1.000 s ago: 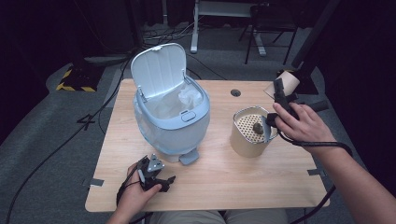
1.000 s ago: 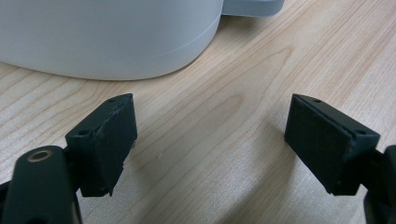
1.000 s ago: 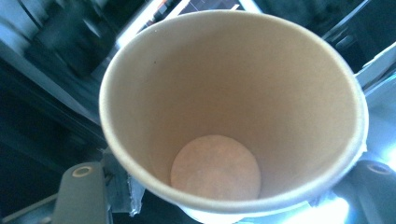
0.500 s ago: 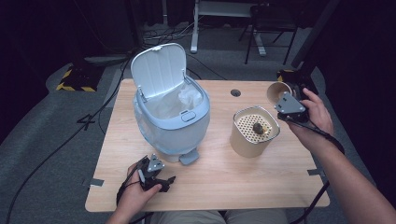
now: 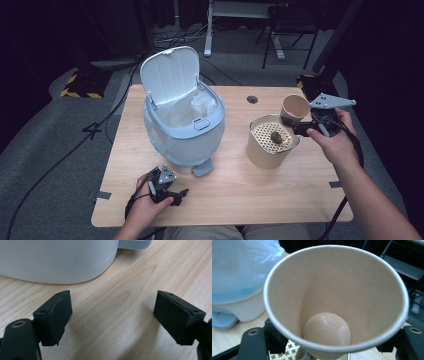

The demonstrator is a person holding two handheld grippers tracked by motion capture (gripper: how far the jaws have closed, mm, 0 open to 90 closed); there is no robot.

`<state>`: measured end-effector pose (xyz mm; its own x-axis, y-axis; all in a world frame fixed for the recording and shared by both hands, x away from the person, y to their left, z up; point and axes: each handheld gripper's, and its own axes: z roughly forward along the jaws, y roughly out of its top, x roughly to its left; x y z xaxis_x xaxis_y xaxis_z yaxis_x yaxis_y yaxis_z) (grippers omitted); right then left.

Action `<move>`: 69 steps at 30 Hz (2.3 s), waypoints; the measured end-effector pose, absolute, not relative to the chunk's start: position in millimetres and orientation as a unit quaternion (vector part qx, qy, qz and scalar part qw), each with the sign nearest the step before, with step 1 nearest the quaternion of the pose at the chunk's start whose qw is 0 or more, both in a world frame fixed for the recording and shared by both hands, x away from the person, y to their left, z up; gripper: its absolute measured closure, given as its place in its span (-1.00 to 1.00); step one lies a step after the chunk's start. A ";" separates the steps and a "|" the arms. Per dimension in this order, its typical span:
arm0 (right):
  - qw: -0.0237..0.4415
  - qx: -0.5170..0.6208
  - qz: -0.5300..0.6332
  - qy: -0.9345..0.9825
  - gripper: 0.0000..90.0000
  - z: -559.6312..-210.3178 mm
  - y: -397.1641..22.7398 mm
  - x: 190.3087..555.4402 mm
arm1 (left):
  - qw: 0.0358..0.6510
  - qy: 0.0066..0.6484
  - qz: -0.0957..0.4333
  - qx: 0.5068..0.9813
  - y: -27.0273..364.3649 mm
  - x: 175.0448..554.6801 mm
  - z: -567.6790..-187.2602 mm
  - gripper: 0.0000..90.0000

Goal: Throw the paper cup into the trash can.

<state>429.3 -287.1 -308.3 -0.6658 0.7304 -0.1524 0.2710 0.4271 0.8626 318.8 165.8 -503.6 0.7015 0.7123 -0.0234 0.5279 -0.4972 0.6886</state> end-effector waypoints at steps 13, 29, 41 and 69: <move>0.238 0.280 0.462 0.807 -0.36 -288.8 -273.3 433.0 | 0.347 0.361 0.133 0.855 166.0 318.9 -503.6 -0.65; 0.212 0.228 0.489 0.815 -0.36 -263.2 -232.2 449.3 | 0.343 0.359 0.137 0.857 166.3 317.3 -503.4 -0.66; 0.189 0.198 0.509 0.816 -0.36 -240.7 -191.0 461.6 | 0.344 0.364 0.139 0.854 166.2 315.5 -503.7 -0.65; 0.115 0.158 0.529 0.826 -0.37 -239.6 -72.9 469.6 | 0.345 0.359 0.133 0.857 166.9 317.1 -503.6 -0.67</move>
<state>469.6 -72.9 -239.6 -0.9234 0.3832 -0.0235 0.1392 0.3913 0.9097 317.1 166.9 -503.6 0.7060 0.7079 -0.0193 0.5237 -0.5036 0.6872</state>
